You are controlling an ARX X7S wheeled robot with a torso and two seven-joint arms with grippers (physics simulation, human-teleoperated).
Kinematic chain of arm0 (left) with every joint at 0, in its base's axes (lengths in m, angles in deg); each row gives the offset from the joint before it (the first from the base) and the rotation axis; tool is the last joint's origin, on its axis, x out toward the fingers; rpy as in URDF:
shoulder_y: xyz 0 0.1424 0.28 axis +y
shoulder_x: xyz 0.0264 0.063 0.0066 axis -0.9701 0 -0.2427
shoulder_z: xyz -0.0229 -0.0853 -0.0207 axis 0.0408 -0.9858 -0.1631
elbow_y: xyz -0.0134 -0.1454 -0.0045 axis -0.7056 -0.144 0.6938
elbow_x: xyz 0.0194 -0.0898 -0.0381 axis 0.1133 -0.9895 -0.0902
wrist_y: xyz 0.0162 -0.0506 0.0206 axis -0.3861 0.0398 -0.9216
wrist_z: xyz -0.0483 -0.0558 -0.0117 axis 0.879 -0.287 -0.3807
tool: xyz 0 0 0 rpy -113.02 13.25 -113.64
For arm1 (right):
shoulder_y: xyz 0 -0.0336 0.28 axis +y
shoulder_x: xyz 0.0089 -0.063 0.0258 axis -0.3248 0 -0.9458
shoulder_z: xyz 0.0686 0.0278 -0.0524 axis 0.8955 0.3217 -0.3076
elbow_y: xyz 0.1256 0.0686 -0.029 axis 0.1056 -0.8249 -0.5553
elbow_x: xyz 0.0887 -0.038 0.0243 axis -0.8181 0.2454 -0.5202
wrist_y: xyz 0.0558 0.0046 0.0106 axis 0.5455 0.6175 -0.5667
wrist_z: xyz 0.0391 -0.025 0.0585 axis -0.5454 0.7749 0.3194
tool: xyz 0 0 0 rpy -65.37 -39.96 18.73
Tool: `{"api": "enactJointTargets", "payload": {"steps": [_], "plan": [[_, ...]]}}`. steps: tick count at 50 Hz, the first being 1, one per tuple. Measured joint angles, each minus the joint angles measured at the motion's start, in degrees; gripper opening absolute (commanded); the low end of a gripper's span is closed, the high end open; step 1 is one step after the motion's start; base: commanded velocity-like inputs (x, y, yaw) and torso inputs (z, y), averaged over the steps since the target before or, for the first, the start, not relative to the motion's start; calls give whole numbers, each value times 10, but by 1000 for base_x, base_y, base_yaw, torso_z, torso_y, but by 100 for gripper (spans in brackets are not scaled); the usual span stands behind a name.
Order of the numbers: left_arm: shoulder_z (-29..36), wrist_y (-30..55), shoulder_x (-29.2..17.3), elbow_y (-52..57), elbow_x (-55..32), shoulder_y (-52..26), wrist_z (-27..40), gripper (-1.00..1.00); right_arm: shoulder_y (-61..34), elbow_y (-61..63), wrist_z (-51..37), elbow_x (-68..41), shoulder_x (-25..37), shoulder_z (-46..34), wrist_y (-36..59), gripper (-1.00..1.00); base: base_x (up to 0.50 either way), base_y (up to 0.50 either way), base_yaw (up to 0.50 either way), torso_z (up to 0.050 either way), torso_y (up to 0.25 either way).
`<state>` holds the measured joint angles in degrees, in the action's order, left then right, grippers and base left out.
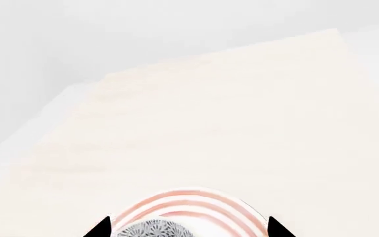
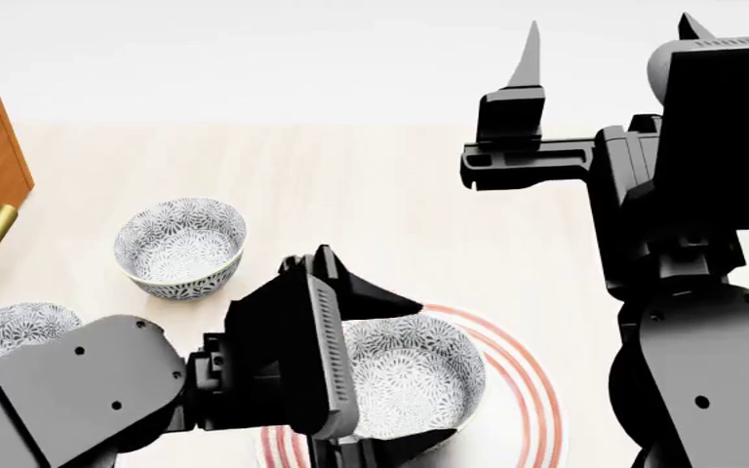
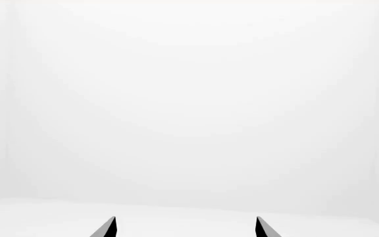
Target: Put the bowl at the front on the plate.
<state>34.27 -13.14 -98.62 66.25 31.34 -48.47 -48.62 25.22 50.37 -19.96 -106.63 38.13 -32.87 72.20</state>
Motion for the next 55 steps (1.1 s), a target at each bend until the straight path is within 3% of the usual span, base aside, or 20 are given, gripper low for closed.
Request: {"api": "enactJointTargets", "payload": {"steps": [9, 34, 55], "plan": [[-36, -1, -13, 26, 4, 1, 81, 100, 4, 2, -2, 1, 0, 1, -9, 100, 0, 0, 0, 0, 0], [-182, 51, -52, 148, -49, 32, 396, 100, 43, 11, -5, 1, -6, 15, -62, 100, 0, 0, 0, 0, 0], [-228, 82, -102, 314, -92, 74, 528, 100, 71, 19, -5, -5, -8, 13, -78, 100, 0, 0, 0, 0, 0]]}}
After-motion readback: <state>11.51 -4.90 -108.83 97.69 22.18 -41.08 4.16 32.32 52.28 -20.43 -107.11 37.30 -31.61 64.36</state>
